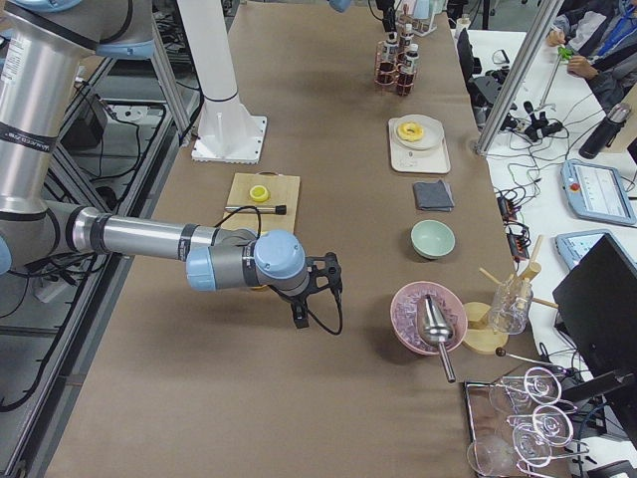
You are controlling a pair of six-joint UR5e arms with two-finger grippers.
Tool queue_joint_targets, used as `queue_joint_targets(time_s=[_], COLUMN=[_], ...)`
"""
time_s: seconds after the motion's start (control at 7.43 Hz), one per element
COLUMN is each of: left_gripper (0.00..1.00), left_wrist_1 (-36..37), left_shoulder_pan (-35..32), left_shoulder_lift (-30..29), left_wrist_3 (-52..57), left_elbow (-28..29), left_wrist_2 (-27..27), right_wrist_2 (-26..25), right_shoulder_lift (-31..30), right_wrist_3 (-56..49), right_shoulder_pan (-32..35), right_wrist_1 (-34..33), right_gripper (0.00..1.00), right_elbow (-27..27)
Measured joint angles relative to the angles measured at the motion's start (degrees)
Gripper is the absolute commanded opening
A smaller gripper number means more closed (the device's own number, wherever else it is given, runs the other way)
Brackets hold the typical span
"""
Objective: Place tea on tray
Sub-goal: 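Grasp the dark tea bottle with the left gripper and lift it out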
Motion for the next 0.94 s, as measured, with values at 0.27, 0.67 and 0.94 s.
queue_joint_targets(time_s=[0.27,0.67,0.94], left_gripper=[0.0,0.0,0.0], left_wrist_1=[0.03,1.89,5.75], left_shoulder_pan=[0.11,-0.78,-2.99], left_shoulder_lift=[-0.25,-0.37,-1.38], left_wrist_3=[-0.47,-0.46,-0.16], left_elbow=[-0.09,-0.88,-2.96], left_wrist_2=[-0.04,-1.32,-2.58], right_wrist_2=[-0.02,0.02,0.06], right_shoulder_lift=[0.11,0.11,0.12], right_wrist_3=[0.02,0.04,0.11], right_shoulder_pan=[0.0,0.0,0.0], right_wrist_1=[-0.04,-0.05,-0.08], right_gripper=[1.0,1.0,1.0], right_elbow=[-0.02,-0.02,-0.02])
